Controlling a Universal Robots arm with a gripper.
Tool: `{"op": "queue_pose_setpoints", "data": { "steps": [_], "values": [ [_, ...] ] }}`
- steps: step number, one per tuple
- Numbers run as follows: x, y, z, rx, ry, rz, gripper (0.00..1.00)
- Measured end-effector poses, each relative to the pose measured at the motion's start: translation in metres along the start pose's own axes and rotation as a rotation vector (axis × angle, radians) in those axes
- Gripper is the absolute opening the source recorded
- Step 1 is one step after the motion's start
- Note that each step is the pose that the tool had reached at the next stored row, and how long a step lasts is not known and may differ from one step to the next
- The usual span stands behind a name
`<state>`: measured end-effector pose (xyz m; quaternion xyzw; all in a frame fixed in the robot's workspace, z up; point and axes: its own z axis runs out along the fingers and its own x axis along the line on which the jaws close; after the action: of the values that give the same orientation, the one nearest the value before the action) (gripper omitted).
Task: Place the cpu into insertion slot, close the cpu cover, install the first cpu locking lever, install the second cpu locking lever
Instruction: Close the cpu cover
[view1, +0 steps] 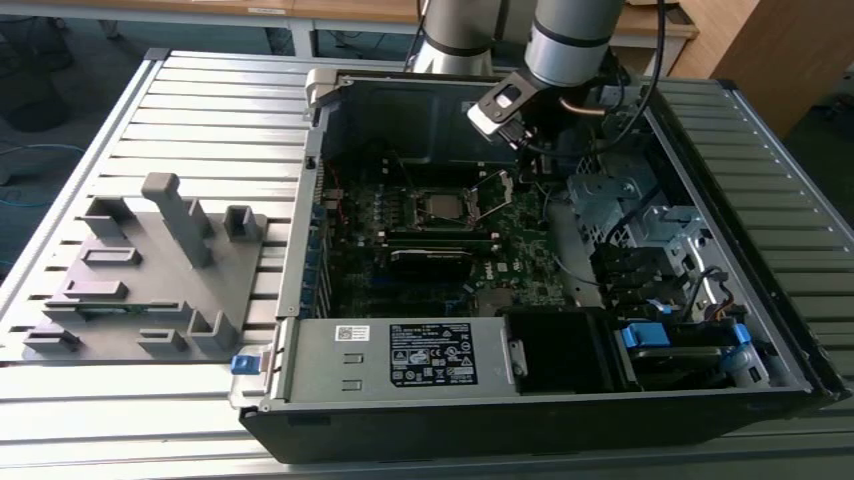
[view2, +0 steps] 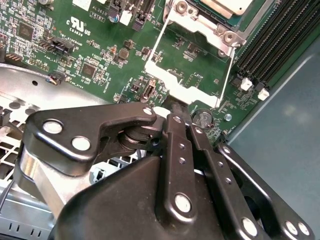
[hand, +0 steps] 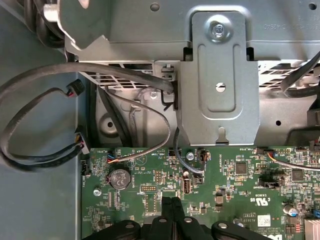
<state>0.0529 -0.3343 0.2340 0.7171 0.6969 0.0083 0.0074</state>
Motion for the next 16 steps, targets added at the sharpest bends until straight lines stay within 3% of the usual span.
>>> {"op": "queue_pose_setpoints", "data": {
  "steps": [7, 16],
  "values": [
    [0.0, 0.0, 0.0002, 0.0, 0.0001, 0.0, 0.1],
    [0.0001, 0.0001, -0.0049, 0.0, 0.0003, 0.0, 0.1]
  ]
}}
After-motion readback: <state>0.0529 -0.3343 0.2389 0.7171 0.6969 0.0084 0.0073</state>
